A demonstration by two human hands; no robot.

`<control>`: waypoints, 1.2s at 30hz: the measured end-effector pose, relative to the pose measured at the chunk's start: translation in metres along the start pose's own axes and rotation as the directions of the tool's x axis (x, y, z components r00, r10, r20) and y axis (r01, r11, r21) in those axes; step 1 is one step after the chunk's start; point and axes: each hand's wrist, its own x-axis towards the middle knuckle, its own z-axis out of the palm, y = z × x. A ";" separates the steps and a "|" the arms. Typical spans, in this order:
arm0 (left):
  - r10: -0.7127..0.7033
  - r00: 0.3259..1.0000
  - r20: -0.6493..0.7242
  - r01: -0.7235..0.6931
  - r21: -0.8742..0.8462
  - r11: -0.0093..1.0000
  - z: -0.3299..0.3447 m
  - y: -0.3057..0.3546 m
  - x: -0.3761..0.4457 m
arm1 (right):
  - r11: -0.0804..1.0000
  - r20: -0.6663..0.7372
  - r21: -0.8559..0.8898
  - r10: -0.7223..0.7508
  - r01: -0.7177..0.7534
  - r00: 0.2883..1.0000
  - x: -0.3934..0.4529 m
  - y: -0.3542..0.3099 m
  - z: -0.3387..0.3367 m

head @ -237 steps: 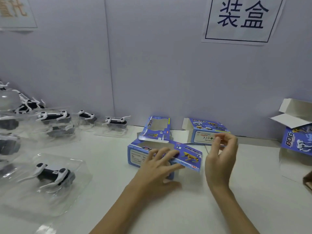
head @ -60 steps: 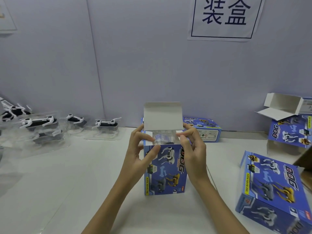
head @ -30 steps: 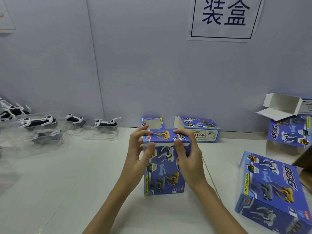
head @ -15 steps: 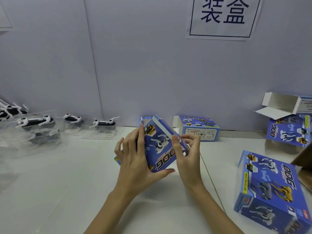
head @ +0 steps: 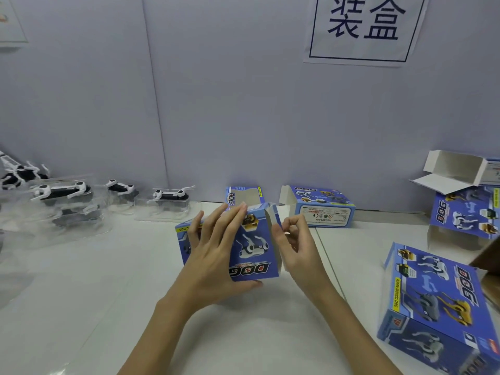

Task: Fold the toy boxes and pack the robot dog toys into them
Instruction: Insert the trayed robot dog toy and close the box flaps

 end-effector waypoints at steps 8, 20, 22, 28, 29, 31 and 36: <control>-0.016 0.996 -0.086 0.025 0.098 0.995 0.011 0.022 0.004 | 0.997 0.065 -0.062 -0.042 0.046 0.997 -0.004 -0.002 0.008; -0.014 0.995 -0.101 0.028 0.133 0.991 0.016 0.022 0.004 | 0.998 0.059 -0.045 -0.039 0.042 0.997 -0.003 0.002 0.005; -0.008 0.995 -0.104 0.023 0.146 0.989 0.016 0.022 0.003 | 0.997 0.062 -0.054 -0.043 0.046 0.997 -0.003 0.002 0.004; 0.046 0.993 -0.109 -0.028 0.167 0.986 0.014 0.021 0.002 | 0.985 0.114 -0.137 -0.093 0.109 0.989 -0.004 0.005 0.003; 0.046 0.992 -0.113 -0.027 0.163 0.986 0.013 0.021 0.003 | 0.982 0.120 -0.155 -0.094 0.112 0.988 -0.004 0.005 0.004; 0.042 0.992 -0.123 -0.023 0.155 0.988 0.012 0.021 0.003 | 0.979 0.135 -0.171 -0.091 0.114 0.987 -0.004 0.006 0.005; 0.024 0.990 -0.135 -0.001 0.163 0.987 0.011 0.022 0.003 | 0.990 0.190 -0.111 -0.063 0.085 0.980 -0.007 0.005 0.008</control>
